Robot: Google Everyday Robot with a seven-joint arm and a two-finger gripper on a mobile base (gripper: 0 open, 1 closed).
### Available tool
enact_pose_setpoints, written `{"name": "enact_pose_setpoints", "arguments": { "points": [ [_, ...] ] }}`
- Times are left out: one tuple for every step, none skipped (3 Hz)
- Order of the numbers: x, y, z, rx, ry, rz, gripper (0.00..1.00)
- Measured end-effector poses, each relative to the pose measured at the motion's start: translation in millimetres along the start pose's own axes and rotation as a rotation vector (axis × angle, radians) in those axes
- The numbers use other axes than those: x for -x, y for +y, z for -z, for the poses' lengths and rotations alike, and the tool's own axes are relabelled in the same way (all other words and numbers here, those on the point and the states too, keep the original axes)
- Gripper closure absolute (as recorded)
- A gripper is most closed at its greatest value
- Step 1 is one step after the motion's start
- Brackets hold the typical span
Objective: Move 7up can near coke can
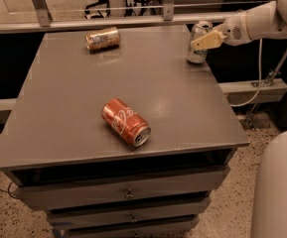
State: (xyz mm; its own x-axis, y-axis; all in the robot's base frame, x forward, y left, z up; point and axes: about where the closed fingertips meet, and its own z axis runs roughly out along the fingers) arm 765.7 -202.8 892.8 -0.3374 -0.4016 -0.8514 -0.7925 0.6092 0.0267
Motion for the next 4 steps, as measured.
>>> {"name": "enact_pose_setpoints", "arguments": {
  "points": [
    [14.8, 32.9, 13.9, 0.090, -0.032, 0.041, 0.87],
    [39.5, 77.4, 38.6, 0.183, -0.054, 0.106, 1.00],
    [39.5, 77.5, 38.5, 0.184, -0.054, 0.106, 1.00],
    [35.8, 103.5, 31.7, 0.249, -0.056, 0.122, 1.00]
  ]
}}
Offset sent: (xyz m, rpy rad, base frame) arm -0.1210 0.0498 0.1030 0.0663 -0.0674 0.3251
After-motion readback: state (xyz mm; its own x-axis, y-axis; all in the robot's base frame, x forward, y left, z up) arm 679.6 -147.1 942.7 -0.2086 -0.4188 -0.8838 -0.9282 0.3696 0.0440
